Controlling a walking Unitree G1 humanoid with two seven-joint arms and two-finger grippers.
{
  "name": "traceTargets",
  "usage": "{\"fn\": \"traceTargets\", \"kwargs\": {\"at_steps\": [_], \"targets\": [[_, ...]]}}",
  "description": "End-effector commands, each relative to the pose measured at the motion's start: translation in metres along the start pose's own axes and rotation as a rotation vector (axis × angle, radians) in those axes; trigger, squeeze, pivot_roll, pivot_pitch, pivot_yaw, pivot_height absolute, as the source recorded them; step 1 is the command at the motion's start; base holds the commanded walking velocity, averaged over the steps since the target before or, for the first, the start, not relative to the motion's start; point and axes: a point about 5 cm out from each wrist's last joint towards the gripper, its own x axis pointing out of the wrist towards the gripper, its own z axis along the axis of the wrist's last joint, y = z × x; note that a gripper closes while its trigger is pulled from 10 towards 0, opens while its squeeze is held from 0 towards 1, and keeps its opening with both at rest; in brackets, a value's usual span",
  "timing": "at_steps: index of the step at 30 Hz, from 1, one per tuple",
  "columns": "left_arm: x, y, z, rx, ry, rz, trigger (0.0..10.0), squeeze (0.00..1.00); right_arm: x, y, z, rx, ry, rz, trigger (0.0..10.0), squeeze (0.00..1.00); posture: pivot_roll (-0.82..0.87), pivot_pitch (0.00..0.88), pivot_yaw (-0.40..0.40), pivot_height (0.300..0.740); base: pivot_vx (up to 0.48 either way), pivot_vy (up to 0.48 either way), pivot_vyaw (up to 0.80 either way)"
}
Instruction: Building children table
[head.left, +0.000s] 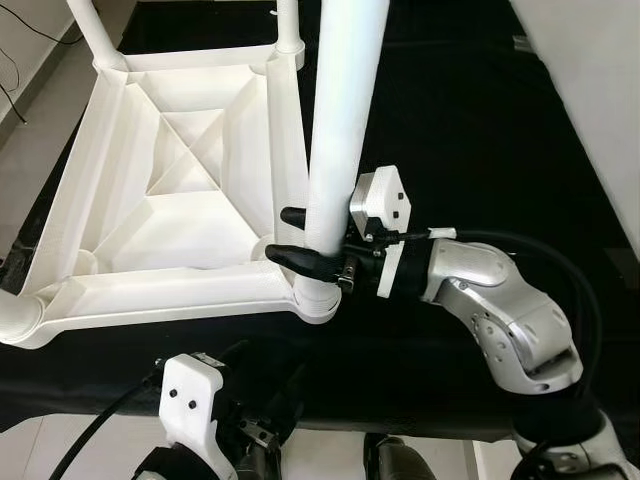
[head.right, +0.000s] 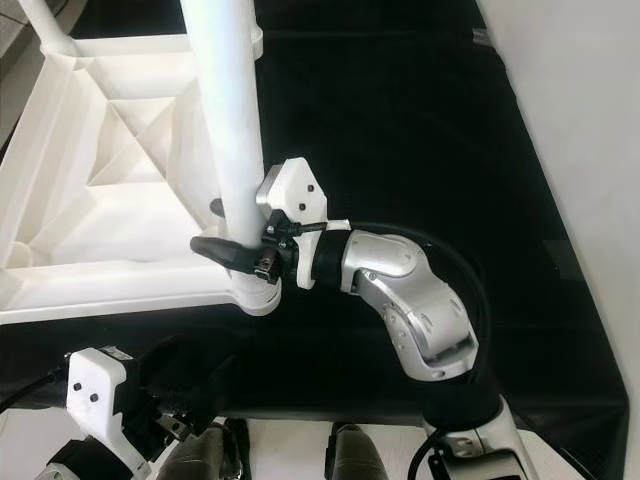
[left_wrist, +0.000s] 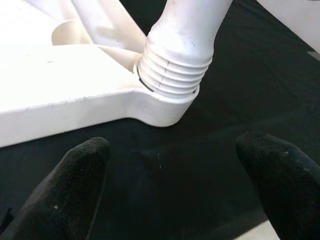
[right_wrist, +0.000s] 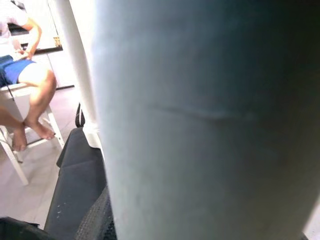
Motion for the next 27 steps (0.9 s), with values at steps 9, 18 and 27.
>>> {"fn": "traceTargets", "kwargs": {"at_steps": [9,18,27], "targets": [[-0.002,0.003,-0.006,-0.017,0.028,0.008,10.0,0.0,-0.006,0.012,-0.031,0.125,0.099,-0.087,10.0,0.0,0.07,0.33,0.015,0.74,0.0,0.0,0.0],[0.0,0.005,-0.006,-0.015,0.028,0.005,10.0,0.0,-0.01,0.032,-0.029,-0.012,0.015,0.085,10.0,0.0,0.07,0.327,0.016,0.74,0.0,0.0,0.0],[0.001,0.006,-0.006,-0.012,0.025,0.008,10.0,0.0,-0.008,0.033,-0.028,-0.066,0.054,0.152,10.0,0.0,0.07,0.324,0.011,0.74,0.0,0.0,0.0]]}}
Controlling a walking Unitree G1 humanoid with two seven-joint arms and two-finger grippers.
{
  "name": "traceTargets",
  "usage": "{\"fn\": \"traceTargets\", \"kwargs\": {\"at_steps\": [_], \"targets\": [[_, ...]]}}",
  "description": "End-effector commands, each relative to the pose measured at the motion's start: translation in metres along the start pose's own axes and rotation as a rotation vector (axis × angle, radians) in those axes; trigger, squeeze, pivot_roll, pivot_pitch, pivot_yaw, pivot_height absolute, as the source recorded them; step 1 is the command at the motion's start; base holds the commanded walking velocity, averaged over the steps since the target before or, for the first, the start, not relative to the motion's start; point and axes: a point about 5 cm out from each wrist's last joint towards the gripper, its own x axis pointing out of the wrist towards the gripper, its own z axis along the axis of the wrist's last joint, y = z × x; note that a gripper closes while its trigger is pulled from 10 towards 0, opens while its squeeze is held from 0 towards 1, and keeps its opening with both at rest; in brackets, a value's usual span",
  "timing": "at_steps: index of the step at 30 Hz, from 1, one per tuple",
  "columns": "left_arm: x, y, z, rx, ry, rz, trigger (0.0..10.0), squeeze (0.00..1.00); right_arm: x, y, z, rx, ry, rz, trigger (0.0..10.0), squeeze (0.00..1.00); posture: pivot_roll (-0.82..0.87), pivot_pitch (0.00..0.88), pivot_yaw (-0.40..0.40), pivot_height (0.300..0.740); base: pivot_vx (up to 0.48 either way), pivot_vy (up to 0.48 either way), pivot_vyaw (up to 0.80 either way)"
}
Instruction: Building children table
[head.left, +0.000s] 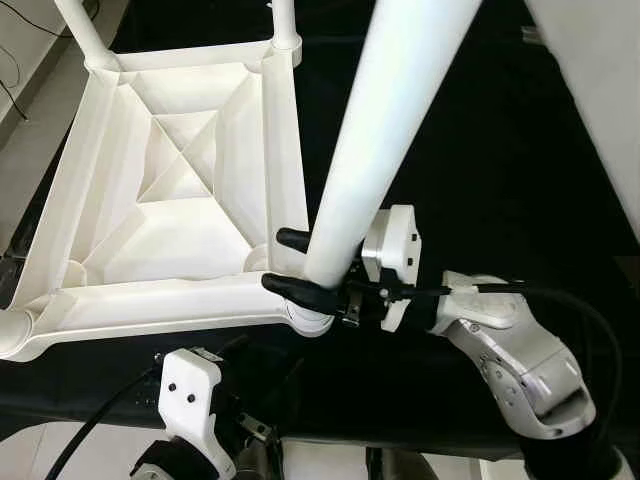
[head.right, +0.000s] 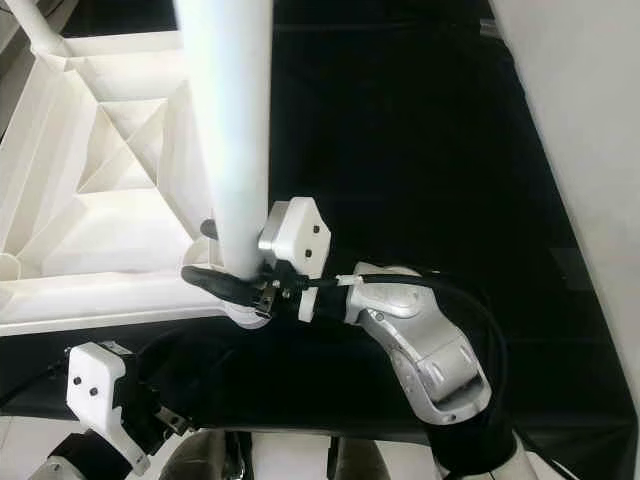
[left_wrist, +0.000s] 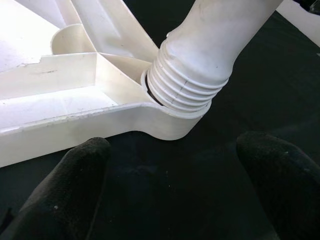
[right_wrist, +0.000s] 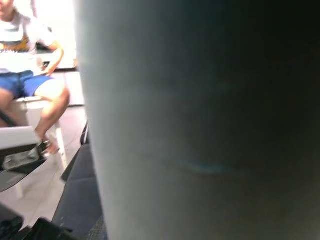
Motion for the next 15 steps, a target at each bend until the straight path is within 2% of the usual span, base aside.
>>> {"fn": "traceTargets", "kwargs": {"at_steps": [1,7,15], "targets": [[-0.002,0.002,-0.006,-0.012,0.029,0.015,10.0,0.0,0.001,0.01,-0.024,0.091,0.119,0.091,10.0,0.0,0.07,0.324,0.007,0.74,0.0,0.0,0.0],[-0.001,0.002,-0.006,-0.013,0.026,0.015,10.0,0.0,0.001,0.006,-0.023,0.103,0.175,0.193,10.0,0.0,0.07,0.324,-0.001,0.74,0.0,0.0,0.0],[0.0,0.001,-0.006,-0.015,0.023,0.017,10.0,0.0,-0.001,-0.002,-0.029,0.171,0.24,0.224,10.0,0.0,0.07,0.325,-0.005,0.74,0.0,0.0,0.0]]}}
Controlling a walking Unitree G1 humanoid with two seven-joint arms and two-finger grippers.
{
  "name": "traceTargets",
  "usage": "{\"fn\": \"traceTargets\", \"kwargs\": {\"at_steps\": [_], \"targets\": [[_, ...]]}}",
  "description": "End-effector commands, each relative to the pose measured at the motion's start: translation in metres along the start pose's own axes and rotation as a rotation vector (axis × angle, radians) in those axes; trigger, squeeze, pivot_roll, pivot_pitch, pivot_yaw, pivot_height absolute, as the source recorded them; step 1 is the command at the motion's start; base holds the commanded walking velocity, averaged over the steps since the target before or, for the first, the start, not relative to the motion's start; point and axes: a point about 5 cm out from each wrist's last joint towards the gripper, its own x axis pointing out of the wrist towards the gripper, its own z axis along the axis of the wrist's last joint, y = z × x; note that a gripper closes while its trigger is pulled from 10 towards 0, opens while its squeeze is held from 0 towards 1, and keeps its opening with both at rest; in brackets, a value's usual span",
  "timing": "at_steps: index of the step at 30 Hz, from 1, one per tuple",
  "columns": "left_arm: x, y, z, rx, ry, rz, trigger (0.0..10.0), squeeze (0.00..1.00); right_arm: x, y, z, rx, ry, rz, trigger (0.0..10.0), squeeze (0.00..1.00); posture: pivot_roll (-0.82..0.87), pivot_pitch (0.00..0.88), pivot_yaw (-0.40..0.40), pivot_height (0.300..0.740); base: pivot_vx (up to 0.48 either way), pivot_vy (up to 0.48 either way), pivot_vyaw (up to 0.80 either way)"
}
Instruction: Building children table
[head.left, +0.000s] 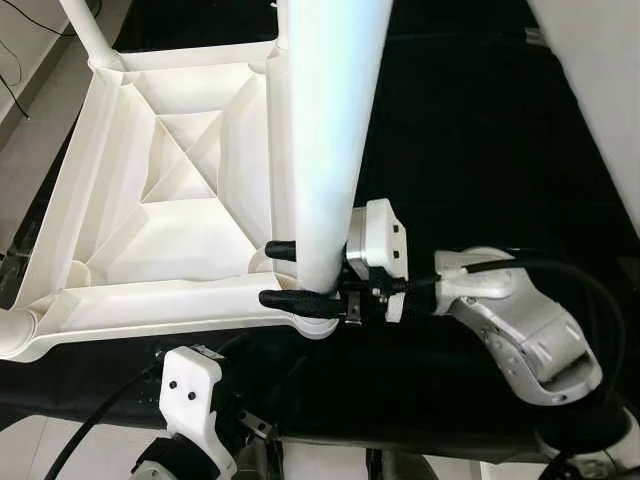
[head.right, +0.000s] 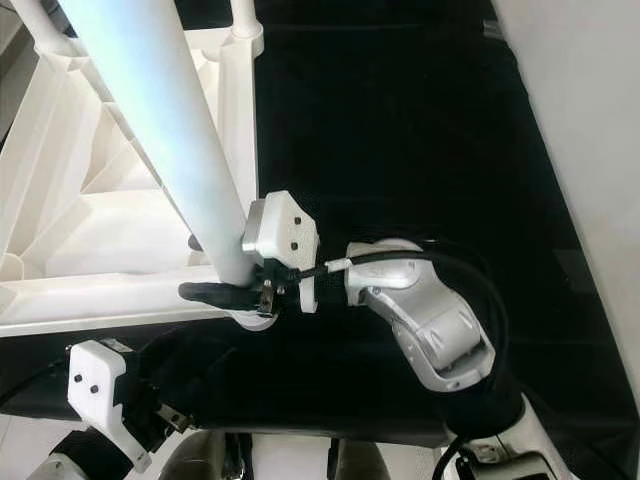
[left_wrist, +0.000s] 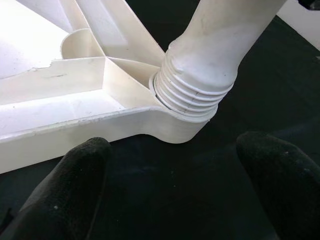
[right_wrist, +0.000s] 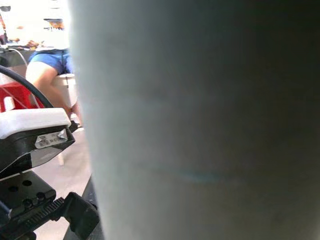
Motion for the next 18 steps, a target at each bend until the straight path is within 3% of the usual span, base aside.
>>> {"fn": "traceTargets", "kwargs": {"at_steps": [1,6,11,12,13,14,15,16,18], "targets": [[-0.002,0.001,-0.007,-0.016,0.029,0.019,10.0,0.0,0.003,0.01,-0.036,0.176,0.126,0.065,10.0,0.0,0.07,0.326,-0.006,0.74,0.0,0.0,0.0],[-0.002,0.001,-0.007,-0.017,0.029,0.019,10.0,0.0,0.004,0.009,-0.04,0.188,0.134,0.045,10.0,0.0,0.07,0.325,-0.005,0.74,0.0,0.0,0.0],[-0.004,0.001,-0.007,-0.018,0.033,0.02,10.0,0.0,0.01,0.014,-0.049,0.236,0.123,-0.114,10.0,0.0,0.07,0.321,-0.006,0.74,0.0,0.0,0.0],[-0.004,0.001,-0.008,-0.018,0.034,0.02,10.0,0.0,0.011,0.011,-0.052,0.24,0.105,-0.266,10.0,0.0,0.07,0.321,-0.014,0.74,0.0,0.0,0.0],[-0.004,0.001,-0.008,-0.018,0.034,0.02,10.0,0.0,0.011,0.011,-0.052,0.24,0.105,-0.266,10.0,0.0,0.07,0.321,-0.014,0.74,0.0,0.0,0.0],[-0.004,0.0,-0.008,-0.018,0.035,0.019,10.0,0.0,0.011,0.009,-0.054,0.245,0.093,-0.378,10.0,0.0,0.07,0.321,-0.014,0.74,0.0,0.0,0.0],[-0.004,0.0,-0.008,-0.018,0.036,0.019,10.0,0.0,0.006,0.01,-0.06,0.306,0.104,-0.567,10.0,0.0,0.07,0.319,-0.016,0.74,0.0,0.0,0.0],[-0.004,0.0,-0.008,-0.018,0.036,0.019,10.0,0.0,0.006,0.01,-0.06,0.306,0.104,-0.567,10.0,0.0,0.07,0.319,-0.016,0.74,0.0,0.0,0.0],[-0.004,0.001,-0.008,-0.017,0.036,0.019,10.0,0.0,0.0,0.019,-0.063,0.294,0.117,-0.738,10.0,0.0,0.07,0.316,-0.007,0.74,0.0,0.0,0.0]]}}
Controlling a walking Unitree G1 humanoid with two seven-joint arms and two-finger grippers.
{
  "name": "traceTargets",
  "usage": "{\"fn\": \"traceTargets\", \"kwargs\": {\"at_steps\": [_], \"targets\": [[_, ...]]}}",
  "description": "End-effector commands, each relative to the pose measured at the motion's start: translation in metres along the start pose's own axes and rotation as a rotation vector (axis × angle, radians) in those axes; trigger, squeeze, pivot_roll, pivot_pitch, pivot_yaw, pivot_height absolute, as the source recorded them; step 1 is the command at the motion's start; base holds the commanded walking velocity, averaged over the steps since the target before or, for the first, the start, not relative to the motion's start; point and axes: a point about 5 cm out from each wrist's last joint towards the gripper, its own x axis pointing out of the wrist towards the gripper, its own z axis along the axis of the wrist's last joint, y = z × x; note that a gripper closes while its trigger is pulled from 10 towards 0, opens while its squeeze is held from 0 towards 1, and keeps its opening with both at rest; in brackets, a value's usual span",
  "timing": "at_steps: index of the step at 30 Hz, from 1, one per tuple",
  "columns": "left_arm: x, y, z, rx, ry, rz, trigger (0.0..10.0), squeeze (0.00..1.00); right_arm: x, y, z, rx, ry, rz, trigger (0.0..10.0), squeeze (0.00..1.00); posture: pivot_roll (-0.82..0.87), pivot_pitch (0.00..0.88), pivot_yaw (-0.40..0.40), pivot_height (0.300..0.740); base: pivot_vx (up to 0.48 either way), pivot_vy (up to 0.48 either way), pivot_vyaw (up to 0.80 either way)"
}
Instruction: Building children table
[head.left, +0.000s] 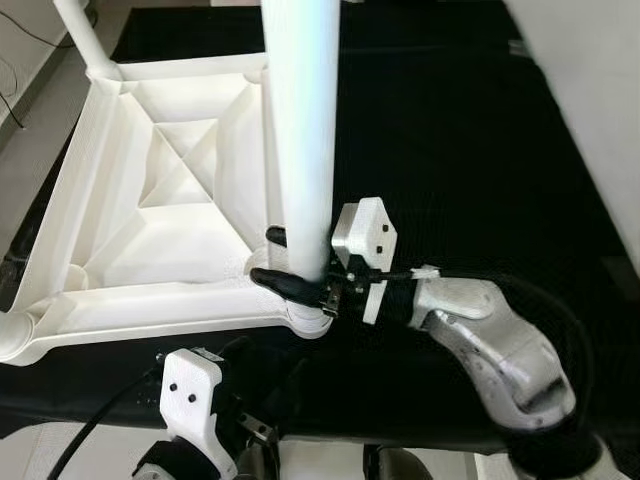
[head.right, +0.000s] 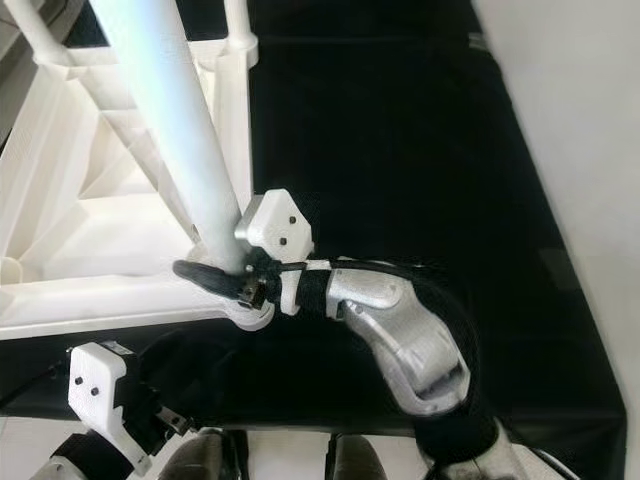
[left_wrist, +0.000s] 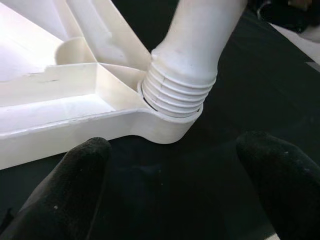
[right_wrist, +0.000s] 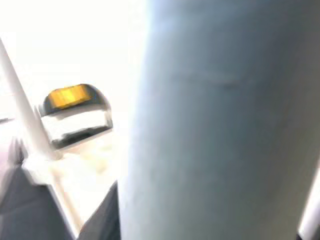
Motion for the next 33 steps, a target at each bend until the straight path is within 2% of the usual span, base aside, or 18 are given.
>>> {"fn": "traceTargets", "kwargs": {"at_steps": [1,12,14,15,17,20,24,25,26,27,28,30,33], "targets": [[-0.002,0.001,-0.006,-0.009,0.028,0.014,10.0,0.0,-0.012,-0.014,-0.038,0.022,0.219,-0.185,10.0,0.0,0.07,0.316,-0.007,0.74,0.0,0.0,0.0],[-0.001,0.01,-0.005,0.019,0.023,0.034,10.0,0.0,-0.002,-0.009,-0.038,0.019,0.167,-0.222,10.0,0.0,0.08,0.283,0.005,0.74,0.0,0.0,0.0],[0.005,0.025,0.007,0.127,0.005,0.083,10.0,0.0,0.002,-0.012,-0.034,-0.006,0.139,-0.236,10.0,0.0,0.08,0.268,0.005,0.74,0.0,0.0,0.0],[0.005,0.025,0.007,0.127,0.005,0.083,10.0,0.0,0.002,-0.012,-0.034,-0.006,0.139,-0.236,10.0,0.0,0.08,0.268,0.005,0.74,0.0,0.0,0.0],[0.014,0.036,0.029,0.166,-0.067,0.087,10.0,0.0,0.005,-0.014,-0.031,-0.031,0.111,-0.224,10.0,0.0,0.08,0.261,0.002,0.74,0.0,0.0,0.0],[0.03,0.029,0.067,0.127,-0.19,-0.061,10.0,0.0,0.01,-0.017,-0.029,-0.054,0.091,-0.196,10.0,0.0,0.08,0.241,-0.004,0.74,0.0,0.0,0.0],[0.034,0.023,0.083,0.112,-0.243,-0.145,10.0,0.0,0.013,-0.019,-0.029,-0.057,0.084,-0.194,10.0,0.0,0.08,0.238,-0.004,0.74,0.0,0.0,0.0],[0.035,0.011,0.107,0.103,-0.3,-0.326,10.0,0.0,0.016,-0.024,-0.028,-0.06,0.067,-0.193,10.0,0.0,0.08,0.219,0.001,0.74,0.0,0.0,0.0],[0.035,0.011,0.107,0.103,-0.3,-0.326,10.0,0.0,0.016,-0.024,-0.028,-0.06,0.067,-0.193,10.0,0.0,0.08,0.219,0.001,0.74,0.0,0.0,0.0],[0.036,0.006,0.117,0.111,-0.318,-0.397,10.0,0.0,0.018,-0.027,-0.027,-0.054,0.055,-0.2,10.0,0.0,0.08,0.216,0.004,0.74,0.0,0.0,0.0],[0.036,0.006,0.117,0.111,-0.318,-0.397,10.0,0.0,0.018,-0.027,-0.027,-0.054,0.055,-0.2,10.0,0.0,0.08,0.216,0.004,0.74,0.0,0.0,0.0],[0.043,0.003,0.137,0.127,-0.363,-0.484,10.0,0.0,0.02,-0.028,-0.025,-0.002,-0.003,-0.196,10.0,0.0,0.08,0.209,0.013,0.74,0.0,0.0,0.0],[0.049,0.003,0.148,0.134,-0.388,-0.517,10.0,0.0,0.021,-0.026,-0.023,0.025,-0.045,-0.176,10.0,0.0,0.09,0.206,0.018,0.74,0.0,0.0,0.0]]}}
